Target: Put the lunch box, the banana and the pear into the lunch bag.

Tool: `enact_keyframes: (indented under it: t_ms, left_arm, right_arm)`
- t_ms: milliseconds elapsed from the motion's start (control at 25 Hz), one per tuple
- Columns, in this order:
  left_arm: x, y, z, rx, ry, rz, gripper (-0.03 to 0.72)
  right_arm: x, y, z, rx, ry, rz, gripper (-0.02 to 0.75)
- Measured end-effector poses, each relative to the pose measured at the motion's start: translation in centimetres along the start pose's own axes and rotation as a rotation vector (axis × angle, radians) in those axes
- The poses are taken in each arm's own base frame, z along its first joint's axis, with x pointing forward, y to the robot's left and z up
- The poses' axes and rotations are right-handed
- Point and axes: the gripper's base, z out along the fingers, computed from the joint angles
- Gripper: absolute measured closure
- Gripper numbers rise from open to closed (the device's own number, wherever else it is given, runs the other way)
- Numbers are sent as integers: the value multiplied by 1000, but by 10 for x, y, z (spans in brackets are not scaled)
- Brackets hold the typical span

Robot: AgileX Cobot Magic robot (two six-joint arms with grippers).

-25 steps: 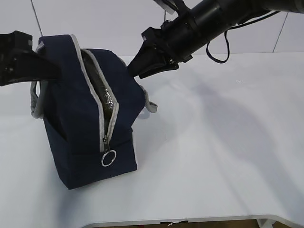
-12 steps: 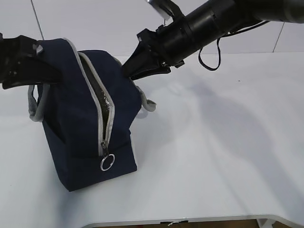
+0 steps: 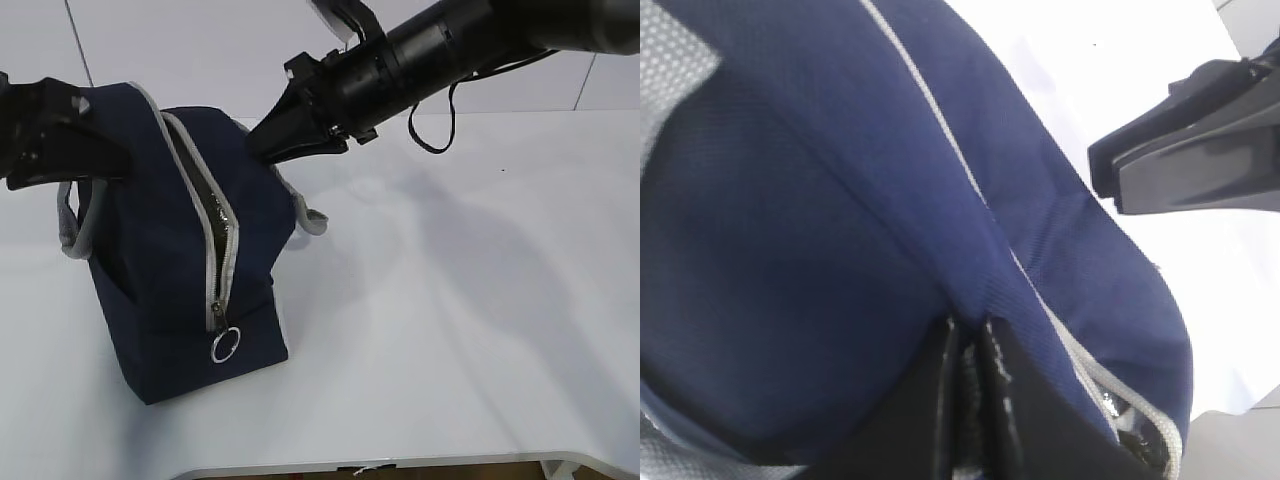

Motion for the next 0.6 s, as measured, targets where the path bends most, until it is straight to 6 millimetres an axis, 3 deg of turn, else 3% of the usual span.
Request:
enact_keyframes:
  t_ms: [320, 600]
  left_arm:
    - [0, 0, 0, 0, 0, 0, 690]
    - [0, 0, 0, -1, -1, 0, 690]
  right_arm:
    - [3, -3, 4, -35, 15, -15, 540]
    - [0, 1, 3, -49, 16, -65, 590]
